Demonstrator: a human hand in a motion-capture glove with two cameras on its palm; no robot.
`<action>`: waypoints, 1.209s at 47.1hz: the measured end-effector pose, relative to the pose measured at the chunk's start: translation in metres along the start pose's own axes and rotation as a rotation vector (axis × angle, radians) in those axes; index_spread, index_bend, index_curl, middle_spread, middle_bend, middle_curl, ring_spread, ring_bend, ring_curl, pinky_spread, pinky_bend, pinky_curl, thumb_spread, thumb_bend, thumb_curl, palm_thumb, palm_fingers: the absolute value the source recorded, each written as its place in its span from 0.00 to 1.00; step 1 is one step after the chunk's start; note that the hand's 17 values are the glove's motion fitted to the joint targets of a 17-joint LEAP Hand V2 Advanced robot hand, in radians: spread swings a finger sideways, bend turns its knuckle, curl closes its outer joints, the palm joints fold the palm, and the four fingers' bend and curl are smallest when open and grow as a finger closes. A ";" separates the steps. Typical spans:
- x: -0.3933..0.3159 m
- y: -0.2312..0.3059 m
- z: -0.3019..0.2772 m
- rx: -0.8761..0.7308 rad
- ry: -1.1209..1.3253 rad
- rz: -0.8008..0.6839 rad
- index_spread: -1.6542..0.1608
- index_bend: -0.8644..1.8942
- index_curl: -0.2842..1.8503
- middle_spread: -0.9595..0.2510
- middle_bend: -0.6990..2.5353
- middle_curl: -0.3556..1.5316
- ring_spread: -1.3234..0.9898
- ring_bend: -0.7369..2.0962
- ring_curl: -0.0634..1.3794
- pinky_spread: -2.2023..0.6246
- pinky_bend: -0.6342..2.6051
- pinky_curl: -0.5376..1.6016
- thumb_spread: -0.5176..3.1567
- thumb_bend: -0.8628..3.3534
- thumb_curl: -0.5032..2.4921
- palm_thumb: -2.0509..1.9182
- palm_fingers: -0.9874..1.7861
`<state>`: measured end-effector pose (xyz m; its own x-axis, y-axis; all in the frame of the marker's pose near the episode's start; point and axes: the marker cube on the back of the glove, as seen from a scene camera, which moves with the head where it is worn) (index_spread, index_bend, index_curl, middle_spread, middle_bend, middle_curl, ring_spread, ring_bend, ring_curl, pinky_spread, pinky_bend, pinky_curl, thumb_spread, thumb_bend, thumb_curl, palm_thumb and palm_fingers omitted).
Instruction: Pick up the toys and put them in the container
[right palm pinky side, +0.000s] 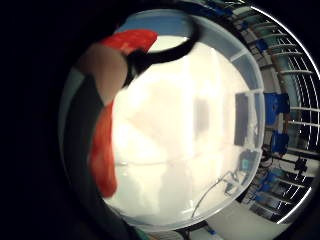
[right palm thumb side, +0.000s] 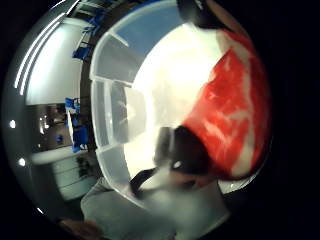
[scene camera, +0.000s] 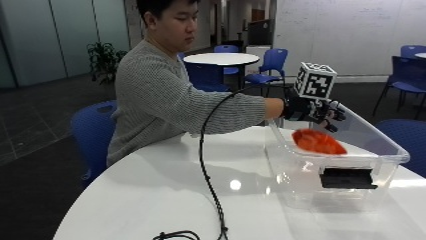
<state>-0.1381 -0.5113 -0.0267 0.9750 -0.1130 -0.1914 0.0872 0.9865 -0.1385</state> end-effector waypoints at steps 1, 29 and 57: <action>0.001 0.001 0.002 -0.009 -0.012 0.003 0.75 0.41 0.57 0.54 0.30 0.50 0.39 0.41 0.46 0.68 0.58 0.49 0.40 0.18 0.47 0.57 0.29; 0.101 0.184 -0.054 0.261 -0.139 0.007 0.70 0.36 0.38 0.67 0.26 0.37 0.54 0.31 0.28 0.79 0.48 0.41 0.48 0.19 0.29 0.49 0.28; 0.080 0.426 0.078 0.273 0.133 0.070 0.71 0.36 0.29 0.67 0.26 0.34 0.54 0.32 0.25 0.80 0.45 0.40 0.48 0.19 0.23 0.49 0.29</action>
<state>-0.0071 -0.0906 -0.0253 0.9468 -0.0409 -0.3192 0.0904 0.9858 0.1418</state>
